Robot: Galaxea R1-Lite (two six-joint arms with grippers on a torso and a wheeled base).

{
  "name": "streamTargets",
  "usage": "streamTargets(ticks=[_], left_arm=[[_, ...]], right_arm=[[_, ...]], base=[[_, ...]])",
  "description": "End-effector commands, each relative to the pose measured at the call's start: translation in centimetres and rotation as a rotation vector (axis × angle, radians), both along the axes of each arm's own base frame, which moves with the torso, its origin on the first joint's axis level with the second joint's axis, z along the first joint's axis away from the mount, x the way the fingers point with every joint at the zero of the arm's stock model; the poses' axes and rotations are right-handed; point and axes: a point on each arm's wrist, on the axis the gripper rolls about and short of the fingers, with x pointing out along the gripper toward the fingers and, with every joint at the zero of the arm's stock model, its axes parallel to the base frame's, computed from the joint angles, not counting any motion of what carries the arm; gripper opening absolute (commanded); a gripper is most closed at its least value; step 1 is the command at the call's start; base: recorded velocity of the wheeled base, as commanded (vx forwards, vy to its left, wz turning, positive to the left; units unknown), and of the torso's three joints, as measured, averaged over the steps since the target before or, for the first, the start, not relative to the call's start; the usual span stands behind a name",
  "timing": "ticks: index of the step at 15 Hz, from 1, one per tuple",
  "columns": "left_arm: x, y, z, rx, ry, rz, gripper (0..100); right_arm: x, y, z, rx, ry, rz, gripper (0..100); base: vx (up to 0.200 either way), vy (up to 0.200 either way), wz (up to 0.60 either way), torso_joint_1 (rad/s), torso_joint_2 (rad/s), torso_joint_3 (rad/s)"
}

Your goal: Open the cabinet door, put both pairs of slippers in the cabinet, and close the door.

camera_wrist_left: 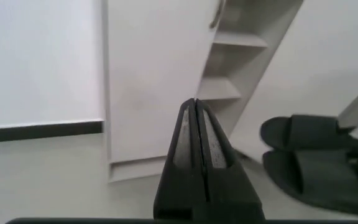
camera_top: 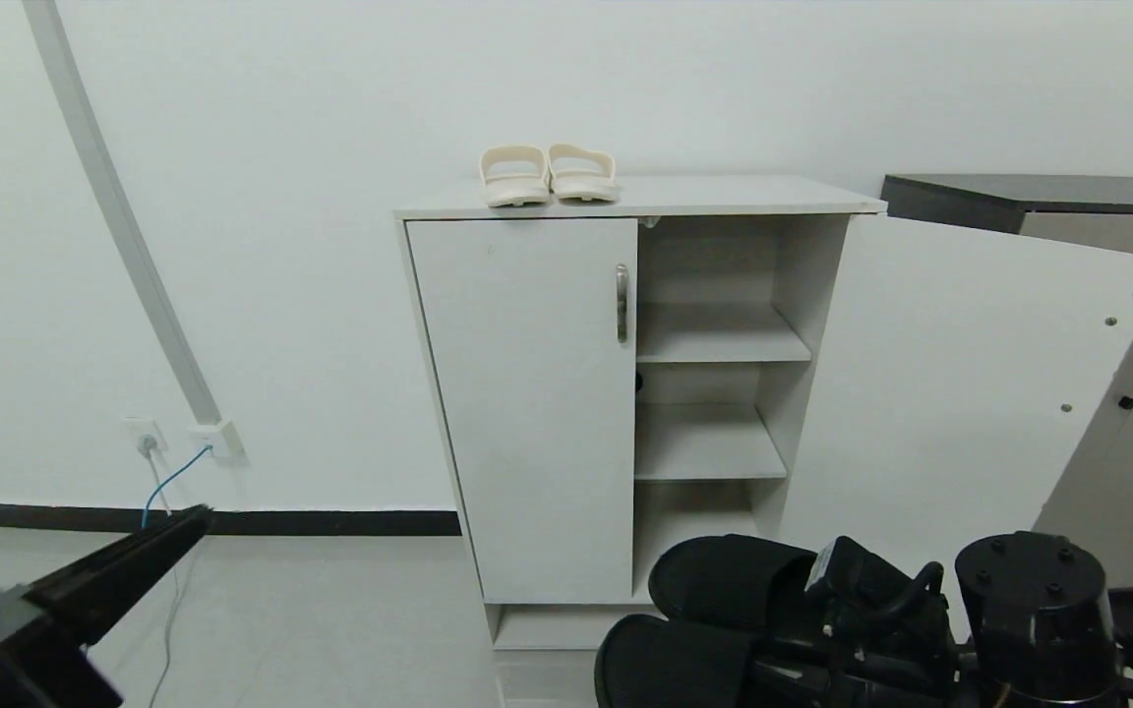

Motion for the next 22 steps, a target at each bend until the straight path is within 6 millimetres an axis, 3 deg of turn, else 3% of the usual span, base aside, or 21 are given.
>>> streamTargets(ticks=[1, 4, 8, 12, 16, 18, 20, 22], left_arm=[[-7.3, 2.6, -3.4, 0.085, -0.077, 0.094, 0], [-9.9, 3.2, -6.8, 0.136, 0.001, 0.302, 0], [-9.4, 3.2, -9.9, 0.136, 0.011, 0.423, 0], [-9.9, 3.0, -10.0, 0.112, -0.050, 0.538, 0], [-10.0, 2.6, -10.5, 0.221, -0.075, 0.310, 0], [-10.0, 2.5, -10.5, 0.229, -0.078, 0.298, 0], [-10.0, 2.6, -10.5, 0.225, -0.075, 0.301, 0], [-10.0, 2.6, -10.5, 0.216, -0.073, 0.306, 0]], right_arm=[[0.2, 0.2, -0.6, -0.018, 0.018, -0.001, 0], [0.2, 0.2, -0.6, -0.015, 0.014, -0.002, 0], [0.2, 0.2, -0.6, -0.016, 0.013, 0.000, 0], [0.2, 0.3, -0.6, -0.016, 0.010, 0.003, 0], [0.1, 0.3, -0.5, -0.013, -0.001, -0.005, 0], [0.2, 0.6, -0.4, -0.007, -0.017, -0.013, 0], [0.6, 1.3, -0.6, -0.030, -0.037, -0.065, 0], [0.9, 3.8, -1.5, 0.007, -0.036, -0.188, 0]], base=[[0.000, 0.000, 0.00, 0.000, 0.00, 0.000], [0.000, 0.000, 0.00, 0.000, 0.00, 0.000], [0.000, 0.000, 0.00, 0.000, 0.00, 0.000], [0.000, 0.000, 0.00, 0.000, 0.00, 0.000], [0.000, 0.000, 0.00, 0.000, 0.00, 0.000], [0.000, 0.000, 0.00, 0.000, 0.00, 0.000], [0.000, 0.000, 0.00, 0.000, 0.00, 0.000], [0.000, 0.000, 0.00, 0.000, 0.00, 0.000]])
